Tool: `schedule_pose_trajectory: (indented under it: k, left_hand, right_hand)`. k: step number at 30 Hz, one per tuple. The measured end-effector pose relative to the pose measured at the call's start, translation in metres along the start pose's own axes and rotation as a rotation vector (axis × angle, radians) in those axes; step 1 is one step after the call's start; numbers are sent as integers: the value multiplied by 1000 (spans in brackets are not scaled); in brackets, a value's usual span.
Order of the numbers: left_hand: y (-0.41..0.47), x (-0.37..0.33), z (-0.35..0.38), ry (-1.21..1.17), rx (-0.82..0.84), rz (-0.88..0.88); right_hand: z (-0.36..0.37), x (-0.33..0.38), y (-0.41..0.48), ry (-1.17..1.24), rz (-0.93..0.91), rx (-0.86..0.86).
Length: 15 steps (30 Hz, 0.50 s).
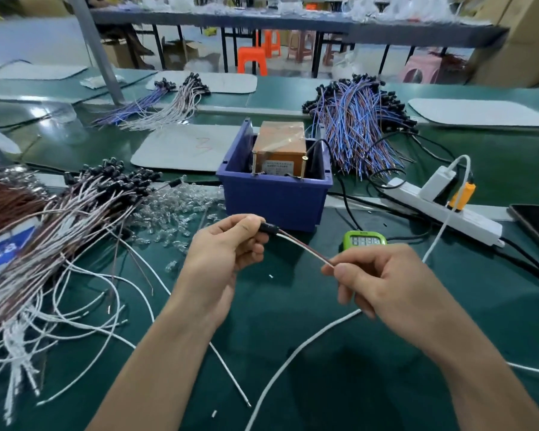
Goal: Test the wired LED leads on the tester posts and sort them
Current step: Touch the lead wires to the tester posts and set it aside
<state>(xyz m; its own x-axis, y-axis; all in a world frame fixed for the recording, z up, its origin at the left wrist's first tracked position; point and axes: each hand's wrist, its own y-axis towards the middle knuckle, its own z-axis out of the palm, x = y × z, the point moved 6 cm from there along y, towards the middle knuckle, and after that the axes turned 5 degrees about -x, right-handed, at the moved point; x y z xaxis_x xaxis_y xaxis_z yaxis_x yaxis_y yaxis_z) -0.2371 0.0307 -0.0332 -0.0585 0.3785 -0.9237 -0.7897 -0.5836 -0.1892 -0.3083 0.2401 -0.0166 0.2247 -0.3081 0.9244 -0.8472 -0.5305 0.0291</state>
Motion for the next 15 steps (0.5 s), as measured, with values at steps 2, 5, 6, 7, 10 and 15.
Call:
schedule_pose_trajectory:
  k: [2,5,6,7,10,15]
  left_hand:
    - [5,-12,-12,-107,-24,-3]
    - [-1,-33,-22,-133,128,0]
    - [-5,-40,-27,-111,197,43]
    - [-9,-48,-32,-92,241,95]
    - [-7,-74,-59,-110,109,143]
    - [35,-114,-111,-262,-314,176]
  right_hand:
    - [4,15,0,-18,-17,43]
    - [34,50,-1,26,-64,134]
    - [48,61,0,38,-84,171]
    - [62,71,2,43,-103,198]
    - [101,94,12,111,-110,274]
    - [142,112,23,199,-13,425]
